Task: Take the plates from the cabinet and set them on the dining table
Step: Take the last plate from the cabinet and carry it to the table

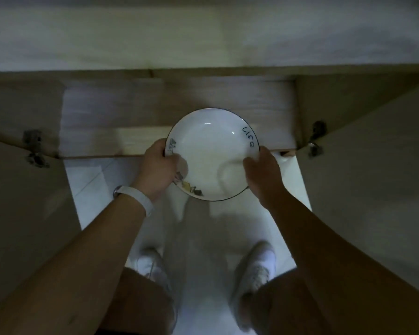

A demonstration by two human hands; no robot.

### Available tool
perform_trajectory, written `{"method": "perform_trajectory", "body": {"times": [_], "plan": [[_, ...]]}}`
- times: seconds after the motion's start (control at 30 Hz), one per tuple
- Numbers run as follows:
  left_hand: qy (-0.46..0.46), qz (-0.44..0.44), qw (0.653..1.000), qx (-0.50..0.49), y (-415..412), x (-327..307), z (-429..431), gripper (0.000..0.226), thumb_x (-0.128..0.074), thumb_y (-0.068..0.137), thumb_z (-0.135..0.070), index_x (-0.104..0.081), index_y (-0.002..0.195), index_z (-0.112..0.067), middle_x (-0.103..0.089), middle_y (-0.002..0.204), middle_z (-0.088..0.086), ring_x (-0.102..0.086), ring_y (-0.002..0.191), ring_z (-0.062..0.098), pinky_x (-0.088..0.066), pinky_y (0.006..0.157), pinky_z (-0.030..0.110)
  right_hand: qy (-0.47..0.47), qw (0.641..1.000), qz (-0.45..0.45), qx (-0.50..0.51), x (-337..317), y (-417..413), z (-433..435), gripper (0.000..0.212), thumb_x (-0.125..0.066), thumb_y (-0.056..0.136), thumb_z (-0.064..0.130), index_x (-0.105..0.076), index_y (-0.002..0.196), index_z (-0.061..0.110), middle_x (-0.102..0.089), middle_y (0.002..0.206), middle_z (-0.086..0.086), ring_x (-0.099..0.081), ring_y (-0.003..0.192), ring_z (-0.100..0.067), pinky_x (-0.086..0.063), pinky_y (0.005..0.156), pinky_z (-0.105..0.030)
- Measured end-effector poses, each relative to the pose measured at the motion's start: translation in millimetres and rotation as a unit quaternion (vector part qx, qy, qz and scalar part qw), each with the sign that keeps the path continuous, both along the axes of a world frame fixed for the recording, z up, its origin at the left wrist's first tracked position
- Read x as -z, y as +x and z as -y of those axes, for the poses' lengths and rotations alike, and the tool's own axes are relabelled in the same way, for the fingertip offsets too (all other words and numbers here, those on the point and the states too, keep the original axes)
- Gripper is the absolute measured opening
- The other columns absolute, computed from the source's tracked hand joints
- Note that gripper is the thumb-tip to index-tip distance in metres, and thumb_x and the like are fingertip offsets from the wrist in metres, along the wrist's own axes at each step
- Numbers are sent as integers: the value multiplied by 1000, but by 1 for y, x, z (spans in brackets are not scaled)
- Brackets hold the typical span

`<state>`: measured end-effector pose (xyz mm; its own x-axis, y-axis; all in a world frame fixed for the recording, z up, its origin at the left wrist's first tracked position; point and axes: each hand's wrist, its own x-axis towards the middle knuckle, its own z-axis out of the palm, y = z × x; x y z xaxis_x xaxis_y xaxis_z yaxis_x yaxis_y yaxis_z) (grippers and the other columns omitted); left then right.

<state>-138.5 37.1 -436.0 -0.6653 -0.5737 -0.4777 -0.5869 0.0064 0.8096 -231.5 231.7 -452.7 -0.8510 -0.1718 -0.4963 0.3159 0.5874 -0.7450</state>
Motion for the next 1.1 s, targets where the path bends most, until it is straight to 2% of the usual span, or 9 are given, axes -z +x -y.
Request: {"method": "perform_trajectory", "body": {"times": [0.1,0.2,0.37,0.5,0.67,0.73,0.8,0.87,1.1], "plan": [[50,16,998,19,30,-50,-15,31,-49,87,-1,-67,102,-20,-72,101,3,-68,95,27,-57,80,50,7,1000,30,1,-52,26,-27,18,-49,81,13,-57,97,11,-61,85,-5,-55,73,-23,-42,61,-29],[47,29,998,24,55,-116,-35,35,-50,88,-2,-68,92,-32,-72,100,-2,-67,97,22,-55,86,50,14,999,29,2,-120,52,-45,23,-50,87,14,-59,107,12,-63,97,-5,-58,86,-23,-46,73,-30],[53,40,998,1,80,-231,-63,35,-51,88,-4,-65,96,-35,-71,103,-2,-66,98,20,-54,90,49,-2,999,48,23,-241,80,-69,17,-47,85,9,-58,96,16,-62,85,6,-59,79,-16,-44,65,-23],[52,31,998,5,92,-324,-85,31,-54,88,-9,-66,102,-34,-72,104,-5,-66,98,17,-54,90,46,-17,998,58,34,-340,93,-93,17,-46,83,14,-60,91,19,-66,84,4,-62,79,-15,-49,63,-27],[61,-22,996,60,87,-425,-107,35,-53,93,-4,-65,100,-36,-72,98,-11,-67,91,6,-57,80,29,-31,997,54,37,-441,101,-128,30,-44,77,20,-63,101,20,-70,96,-4,-67,90,-21,-57,75,-45],[74,-43,994,70,86,-457,-111,38,-53,92,-1,-66,96,-36,-73,94,-12,-69,90,12,-58,80,34,-35,997,40,48,-478,104,-137,28,-45,80,14,-62,102,18,-68,97,-7,-64,86,-22,-56,70,-40],[74,-67,991,93,86,-483,-114,34,-53,90,-1,-67,101,-30,-74,99,-5,-69,94,20,-57,85,44,-39,998,25,53,-511,108,-142,26,-45,81,11,-62,100,18,-68,90,-7,-59,73,-18,-51,58,-25],[73,-89,986,117,86,-506,-116,35,-53,88,-3,-69,99,-32,-74,98,-7,-69,93,19,-56,85,49,-33,996,-1,78,-542,114,-145,24,-45,85,6,-62,98,16,-67,87,-5,-55,67,-14,-48,54,-20],[137,-135,959,209,85,-582,-119,25,-57,85,-13,-70,90,-34,-76,92,-8,-72,87,21,-58,81,50,-49,962,-90,255,-620,181,-150,38,-46,83,5,-57,109,30,-66,100,4,-65,89,-15,-55,73,-34]]}}
